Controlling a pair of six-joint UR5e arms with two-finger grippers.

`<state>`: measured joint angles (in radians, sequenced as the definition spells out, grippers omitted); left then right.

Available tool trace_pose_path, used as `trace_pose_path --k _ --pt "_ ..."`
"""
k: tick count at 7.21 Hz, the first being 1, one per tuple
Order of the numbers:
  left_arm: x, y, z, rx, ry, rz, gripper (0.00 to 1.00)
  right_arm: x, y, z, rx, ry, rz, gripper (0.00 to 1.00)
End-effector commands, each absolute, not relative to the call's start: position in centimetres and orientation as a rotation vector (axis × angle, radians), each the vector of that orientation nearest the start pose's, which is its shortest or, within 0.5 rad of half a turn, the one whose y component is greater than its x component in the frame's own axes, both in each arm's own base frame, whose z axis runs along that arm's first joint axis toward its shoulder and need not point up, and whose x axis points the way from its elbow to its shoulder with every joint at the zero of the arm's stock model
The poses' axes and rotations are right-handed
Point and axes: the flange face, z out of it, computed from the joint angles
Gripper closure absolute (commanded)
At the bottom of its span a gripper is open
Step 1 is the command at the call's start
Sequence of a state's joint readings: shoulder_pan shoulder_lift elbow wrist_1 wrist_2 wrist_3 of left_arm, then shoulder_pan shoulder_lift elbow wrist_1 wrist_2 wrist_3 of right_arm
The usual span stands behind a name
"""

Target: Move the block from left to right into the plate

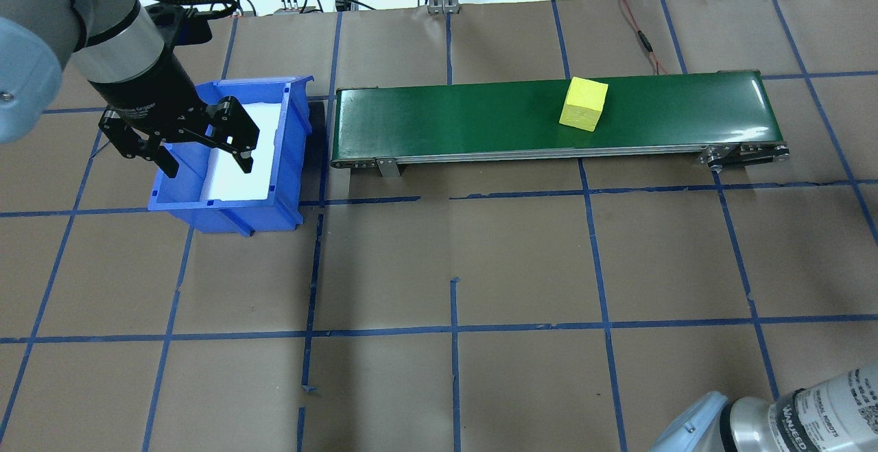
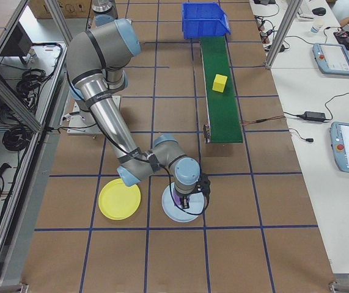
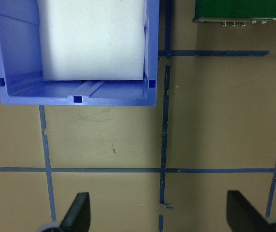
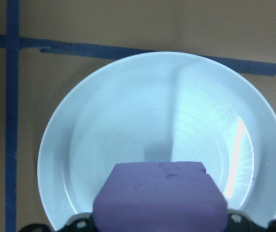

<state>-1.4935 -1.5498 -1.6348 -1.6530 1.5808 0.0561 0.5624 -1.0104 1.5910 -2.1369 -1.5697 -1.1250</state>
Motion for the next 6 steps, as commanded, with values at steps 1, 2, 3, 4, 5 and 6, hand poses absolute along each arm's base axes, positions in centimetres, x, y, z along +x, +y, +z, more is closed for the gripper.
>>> trace_pose_path --k 1,2,3,4,5,6 --pt "-9.8 -47.0 47.0 -0.075 3.124 0.167 0.0 -48.0 -45.3 20.3 -0.184 3.11 0.016 0.0" --pt "-9.9 -46.7 47.4 -0.149 3.12 0.149 0.0 -47.9 -45.2 21.2 -0.18 3.118 0.007 0.0" --pt "-9.9 -46.4 47.7 -0.173 3.117 0.142 0.0 -47.5 -45.1 23.5 -0.181 3.139 -0.013 0.0" --pt "-9.9 -46.3 47.9 -0.176 3.117 0.13 0.0 -45.9 -45.4 26.1 -0.184 3.113 -0.04 0.0" --pt "-9.8 -46.5 48.3 -0.178 3.107 0.075 0.0 -42.2 -47.6 27.8 -0.172 3.063 -0.076 0.0" --pt "-9.3 -46.7 48.4 -0.251 3.053 0.053 0.0 -37.2 -50.9 28.0 -0.18 3.033 -0.045 0.0"
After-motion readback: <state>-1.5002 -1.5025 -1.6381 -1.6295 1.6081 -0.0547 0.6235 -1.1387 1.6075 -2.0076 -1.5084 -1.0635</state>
